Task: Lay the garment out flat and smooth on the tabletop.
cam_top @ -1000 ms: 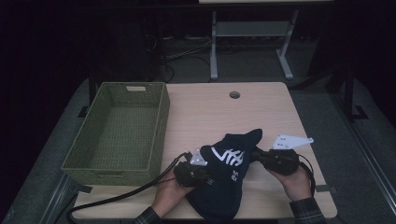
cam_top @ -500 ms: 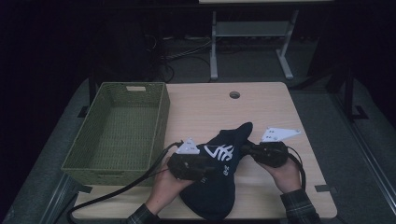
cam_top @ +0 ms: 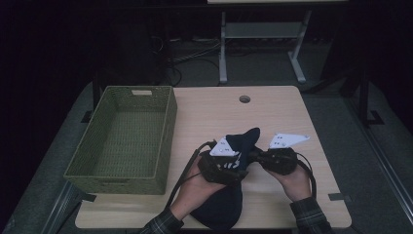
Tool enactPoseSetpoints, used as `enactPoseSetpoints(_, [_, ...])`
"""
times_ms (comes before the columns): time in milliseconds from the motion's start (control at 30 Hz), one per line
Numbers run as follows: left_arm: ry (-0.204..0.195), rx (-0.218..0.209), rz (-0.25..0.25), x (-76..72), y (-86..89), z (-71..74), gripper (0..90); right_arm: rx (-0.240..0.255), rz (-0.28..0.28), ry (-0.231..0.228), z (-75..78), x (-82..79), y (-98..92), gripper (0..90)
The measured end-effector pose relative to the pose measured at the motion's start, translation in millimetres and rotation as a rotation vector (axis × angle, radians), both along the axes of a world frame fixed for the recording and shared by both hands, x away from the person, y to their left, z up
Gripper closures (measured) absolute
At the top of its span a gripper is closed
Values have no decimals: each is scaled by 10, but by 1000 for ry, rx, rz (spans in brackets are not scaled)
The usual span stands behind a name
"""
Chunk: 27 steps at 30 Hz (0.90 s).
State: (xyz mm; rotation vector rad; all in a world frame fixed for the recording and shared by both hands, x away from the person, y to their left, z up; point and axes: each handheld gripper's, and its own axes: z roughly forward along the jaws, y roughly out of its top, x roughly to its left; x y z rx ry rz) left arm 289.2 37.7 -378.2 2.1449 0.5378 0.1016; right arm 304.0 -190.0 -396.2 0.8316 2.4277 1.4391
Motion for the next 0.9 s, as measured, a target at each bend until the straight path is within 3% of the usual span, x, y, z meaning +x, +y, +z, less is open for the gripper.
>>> enactPoseSetpoints(100, [-4,15,-2,35,-16,-22,578,1,-2,-4,4,-5,-5,900])
enactPoseSetpoints(233, [-4,11,-6,58,23,-33,849,-3,-7,-7,5,-5,-32,900])
enactPoseSetpoints(333, [-2,6,-2,73,52,-14,866,5,-25,-16,11,-10,-83,897])
enactPoseSetpoints(400, [-7,1,2,72,66,3,866,13,-58,-26,20,-21,-158,771])
enactPoseSetpoints(600, [-17,-15,9,75,96,50,866,-2,-130,-7,-95,-46,-373,564])
enactPoseSetpoints(800, [-33,-28,8,59,120,129,865,-37,-142,64,-340,35,-399,484])
enactPoseSetpoints(900, [-38,-36,14,58,145,161,865,-28,-132,67,-403,76,-376,484])
